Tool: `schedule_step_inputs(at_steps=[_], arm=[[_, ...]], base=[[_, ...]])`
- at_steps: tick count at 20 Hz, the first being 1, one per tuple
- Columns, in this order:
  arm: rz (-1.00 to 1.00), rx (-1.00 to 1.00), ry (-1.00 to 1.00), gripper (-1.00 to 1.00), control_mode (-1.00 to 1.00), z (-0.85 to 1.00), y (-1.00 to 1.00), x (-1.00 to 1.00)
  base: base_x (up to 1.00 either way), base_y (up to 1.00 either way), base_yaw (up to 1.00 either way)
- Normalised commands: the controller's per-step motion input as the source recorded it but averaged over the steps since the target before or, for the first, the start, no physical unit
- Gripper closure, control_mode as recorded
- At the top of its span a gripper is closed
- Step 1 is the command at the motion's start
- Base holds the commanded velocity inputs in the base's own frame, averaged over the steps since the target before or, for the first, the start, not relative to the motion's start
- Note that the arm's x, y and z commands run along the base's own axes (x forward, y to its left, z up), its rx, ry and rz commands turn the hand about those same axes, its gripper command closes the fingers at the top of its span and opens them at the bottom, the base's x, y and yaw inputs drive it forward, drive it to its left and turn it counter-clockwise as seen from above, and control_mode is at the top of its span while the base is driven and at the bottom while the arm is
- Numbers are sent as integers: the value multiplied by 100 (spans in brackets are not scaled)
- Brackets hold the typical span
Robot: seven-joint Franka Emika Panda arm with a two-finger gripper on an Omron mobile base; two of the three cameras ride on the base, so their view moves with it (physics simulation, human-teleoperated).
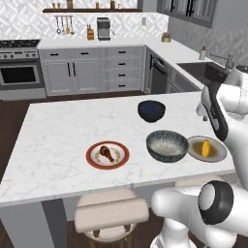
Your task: Pick the chicken drumstick and corn from their plates and place them in the bowl. Then put the bowl in the fridge.
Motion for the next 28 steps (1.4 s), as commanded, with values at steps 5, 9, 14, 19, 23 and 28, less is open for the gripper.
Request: schedule_step_inputs(at_steps=[5, 9, 14, 19, 23, 28], arm=[[-43, 11, 17, -100, -100, -75, -99, 3], [-35, 8, 14, -100, -100, -84, -47, 28], [-20, 4, 1, -100, -100, -69, -9, 48], [-8, 0, 0, -100, -100, -56, -5, 50], [-2, 0, 1, -100, -100, -33, -4, 57], [0, 0, 4, -100, -100, -26, -14, 56]], base=[[0, 0, 0], [0, 0, 0], [0, 0, 0], [0, 0, 0], [0, 0, 0], [0, 0, 0]])
